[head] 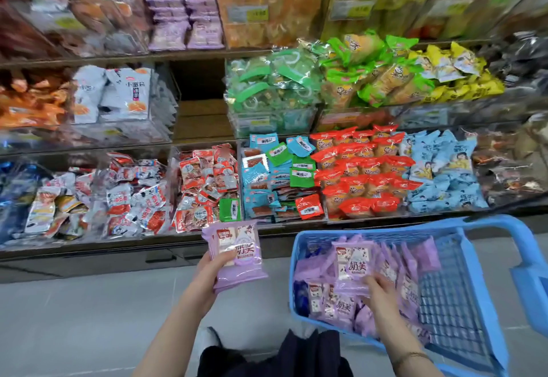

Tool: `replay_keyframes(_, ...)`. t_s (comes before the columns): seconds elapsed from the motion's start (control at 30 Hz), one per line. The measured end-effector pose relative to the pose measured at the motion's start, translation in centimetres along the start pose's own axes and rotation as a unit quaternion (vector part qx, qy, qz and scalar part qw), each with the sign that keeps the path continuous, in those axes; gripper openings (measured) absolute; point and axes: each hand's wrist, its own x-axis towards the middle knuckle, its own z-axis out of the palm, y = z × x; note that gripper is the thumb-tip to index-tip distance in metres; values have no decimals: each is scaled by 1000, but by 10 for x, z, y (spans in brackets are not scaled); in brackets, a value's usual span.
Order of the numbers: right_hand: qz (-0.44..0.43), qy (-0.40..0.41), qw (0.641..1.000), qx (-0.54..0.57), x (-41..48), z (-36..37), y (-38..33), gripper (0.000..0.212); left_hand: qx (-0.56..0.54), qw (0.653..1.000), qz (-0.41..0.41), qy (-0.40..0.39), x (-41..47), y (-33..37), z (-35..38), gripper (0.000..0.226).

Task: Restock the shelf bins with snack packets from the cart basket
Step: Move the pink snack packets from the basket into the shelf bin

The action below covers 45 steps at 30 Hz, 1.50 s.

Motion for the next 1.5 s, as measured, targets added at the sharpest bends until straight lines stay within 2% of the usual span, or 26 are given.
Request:
replay_keyframes(0.07, -11, -22, 999, 25, -20, 32, -6, 20, -1, 1000, 9, 3, -13, 15, -41, 61)
replay_keyframes(0.17, -27, -52, 995, 78, -52, 87, -20, 14, 11, 999, 25, 20, -25, 34, -104, 63)
replay_keyframes(0.3, -39, -98, 988, 115, -91, 158, -36, 21, 0, 997, 41, 59, -28, 59, -171, 52)
replay_keyframes(0.37, -36, -124, 984, 120, -105, 186, -40, 24, -3, 997, 48, 68, -27, 70, -192, 54)
replay_keyframes(0.47, -42, -157, 980, 115, -118, 216, -54, 29, -14, 996, 57, 63, -21, 86, -211, 45)
replay_keyframes(0.53, -55, -169, 979, 101, -119, 234, -71, 22, -16, 996, 61, 62, -13, 98, -220, 52)
replay_keyframes(0.67, -82, -148, 981, 90, -102, 259, -119, 11, -17, 996, 63, 54, 14, 131, -219, 71)
replay_keyframes(0.83, -73, -190, 972, 120, -68, 294, -191, 12, -24, 996, 70, 58, 55, 190, -203, 86)
replay_keyframes(0.93, -86, -227, 960, 140, -47, 320, -237, 9, -27, 992, 103, 68, 77, 234, -191, 107)
replay_keyframes(1.13, -135, -307, 929, 157, -16, 372, -325, 19, -52, 984, 165, 49, 118, 318, -163, 85)
replay_keyframes(1.23, -164, -335, 910, 181, -9, 396, -371, 19, -50, 981, 181, 42, 131, 352, -151, 92)
replay_keyframes(1.37, -184, -323, 902, 221, -3, 424, -427, 16, -37, 976, 212, 37, 143, 403, -138, 112)
replay_keyframes(1.5, -198, -309, 899, 239, 4, 445, -469, 14, -34, 967, 253, 4, 153, 456, -133, 97)
